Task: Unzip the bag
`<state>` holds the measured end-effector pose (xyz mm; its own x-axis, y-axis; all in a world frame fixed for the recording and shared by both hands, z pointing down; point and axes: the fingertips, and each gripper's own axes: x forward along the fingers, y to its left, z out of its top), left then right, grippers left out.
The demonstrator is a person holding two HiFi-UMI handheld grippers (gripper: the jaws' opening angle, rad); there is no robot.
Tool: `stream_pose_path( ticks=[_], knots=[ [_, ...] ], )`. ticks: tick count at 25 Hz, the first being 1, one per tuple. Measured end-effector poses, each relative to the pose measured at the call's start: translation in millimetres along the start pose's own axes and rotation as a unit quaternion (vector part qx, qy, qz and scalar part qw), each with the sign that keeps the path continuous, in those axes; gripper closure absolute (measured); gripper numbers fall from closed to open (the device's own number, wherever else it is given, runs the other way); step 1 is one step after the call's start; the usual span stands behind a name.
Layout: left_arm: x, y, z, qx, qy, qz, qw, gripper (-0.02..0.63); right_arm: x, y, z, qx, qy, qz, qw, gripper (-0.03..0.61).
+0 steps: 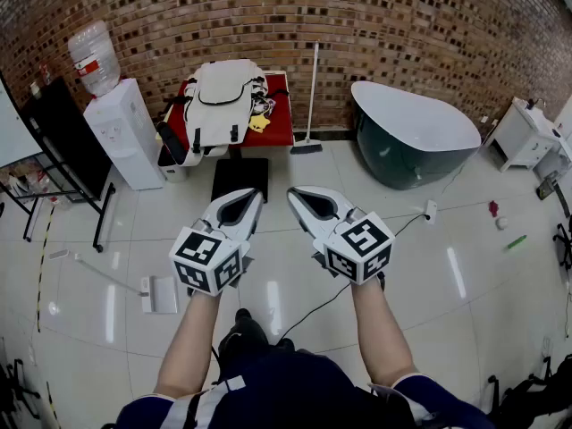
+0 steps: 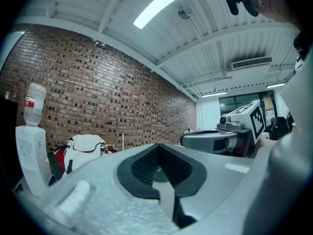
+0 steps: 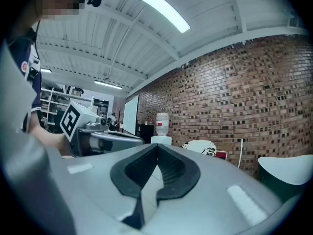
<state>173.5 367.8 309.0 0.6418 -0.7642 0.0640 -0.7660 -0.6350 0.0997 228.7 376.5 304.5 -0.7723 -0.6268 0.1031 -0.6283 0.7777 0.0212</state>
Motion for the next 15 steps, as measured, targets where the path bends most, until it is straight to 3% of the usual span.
stream_pose_path(
  ticks=[6, 15],
  knots=[
    [14.4, 42.2, -2.8, -0.005, 0.001, 0.001, 1.0, 0.612, 39.8, -19.3, -3.2, 0.004, 0.005, -0.005, 1.0, 0.574],
    [71.0, 150.3, -6.3, -0.024, -0.002, -0.007, 0.9997, 0.612, 141.6, -74.1, -13.3, 0.007, 0.04, -0.014, 0.999, 0.574]
  ],
)
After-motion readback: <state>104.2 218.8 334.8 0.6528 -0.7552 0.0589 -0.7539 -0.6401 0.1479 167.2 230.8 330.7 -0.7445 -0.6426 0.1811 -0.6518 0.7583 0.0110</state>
